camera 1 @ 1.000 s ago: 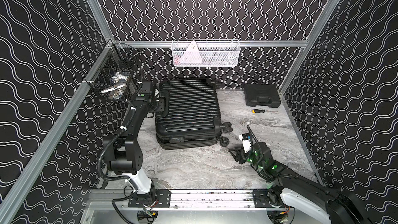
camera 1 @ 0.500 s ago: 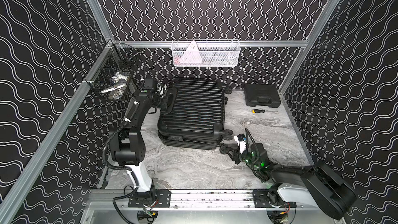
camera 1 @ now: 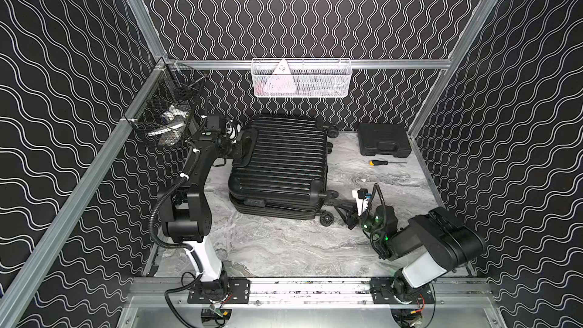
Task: Close the suitcase zippers
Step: Pick up the suitcase from the center of the board, then zip the zipper on the suitcase.
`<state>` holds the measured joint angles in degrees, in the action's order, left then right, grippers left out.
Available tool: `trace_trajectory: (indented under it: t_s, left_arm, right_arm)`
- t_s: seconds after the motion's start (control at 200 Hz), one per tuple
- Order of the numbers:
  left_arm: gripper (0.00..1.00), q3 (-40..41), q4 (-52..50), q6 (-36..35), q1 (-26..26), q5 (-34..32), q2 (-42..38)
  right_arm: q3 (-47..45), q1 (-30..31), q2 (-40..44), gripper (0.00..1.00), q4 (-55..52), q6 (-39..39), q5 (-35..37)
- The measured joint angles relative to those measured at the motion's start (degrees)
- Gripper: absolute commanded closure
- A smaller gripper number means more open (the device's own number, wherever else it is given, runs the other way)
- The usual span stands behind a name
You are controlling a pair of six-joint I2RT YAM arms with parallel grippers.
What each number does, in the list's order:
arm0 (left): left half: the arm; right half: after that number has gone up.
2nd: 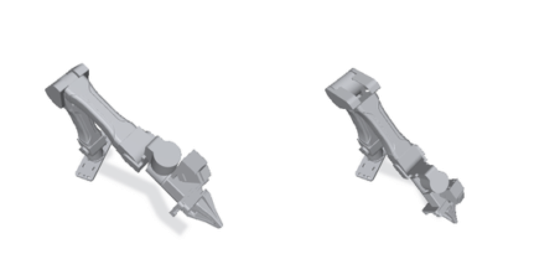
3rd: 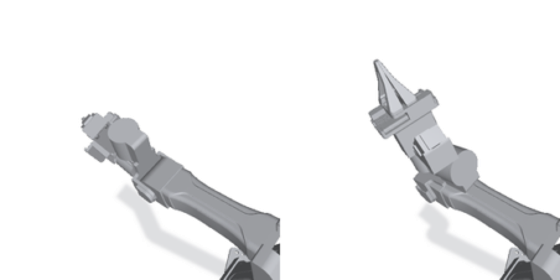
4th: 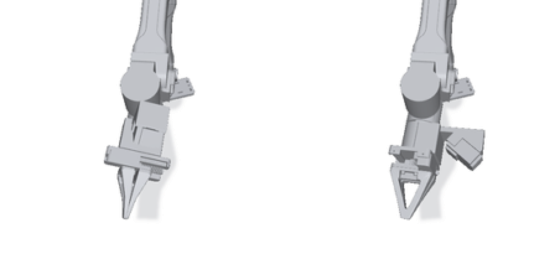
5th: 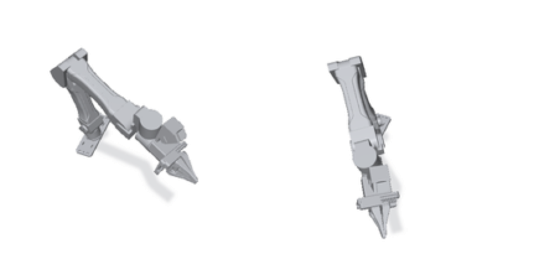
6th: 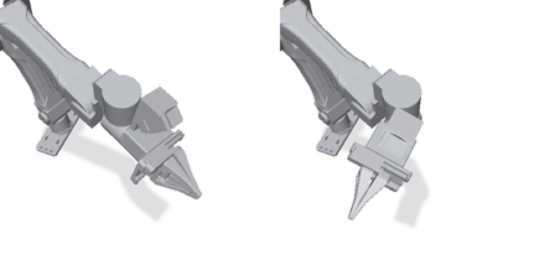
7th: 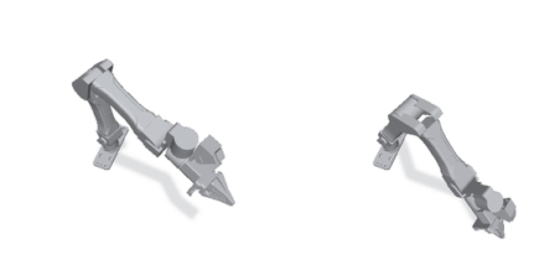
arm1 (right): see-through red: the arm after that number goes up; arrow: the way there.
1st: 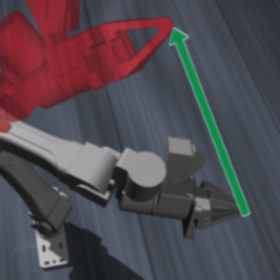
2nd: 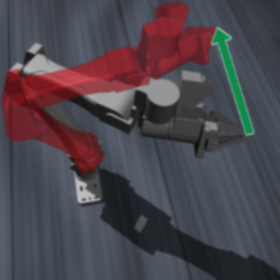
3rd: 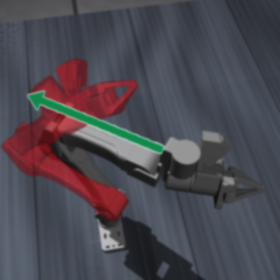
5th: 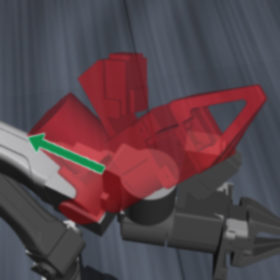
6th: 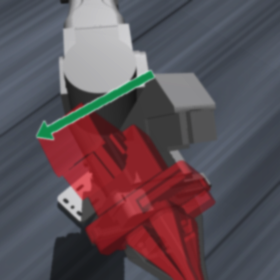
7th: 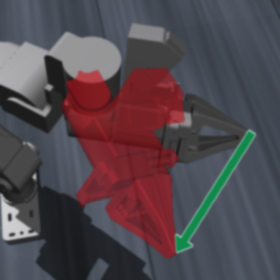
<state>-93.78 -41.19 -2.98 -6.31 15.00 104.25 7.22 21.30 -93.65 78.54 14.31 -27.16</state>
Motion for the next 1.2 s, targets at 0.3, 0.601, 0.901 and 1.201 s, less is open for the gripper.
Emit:
trace_trajectory:
  t_s: [0.3,0.601,0.901,1.201]
  left_arm:
    - [0.7,0.1,0.0,0.0,-0.2,0.4,0.0]
    - [0.69,0.1,0.0,0.1,-0.3,0.7,0.0]
    - [0.69,0.4,0.3,0.1,-0.4,0.9,0.0]
    - [0.69,0.5,0.5,0.2,-0.7,1.0,0.0]
  right_arm:
    - [3.4,-0.3,-5.0,0.63,4.6,3.1,-8.9]
    - [5.9,0.7,-8.0,0.62,5.1,4.6,-11.8]
    - [8.0,1.9,-11.3,0.71,5.3,4.7,-12.2]
    - [9.0,2.8,-12.8,0.85,5.3,4.7,-13.9]
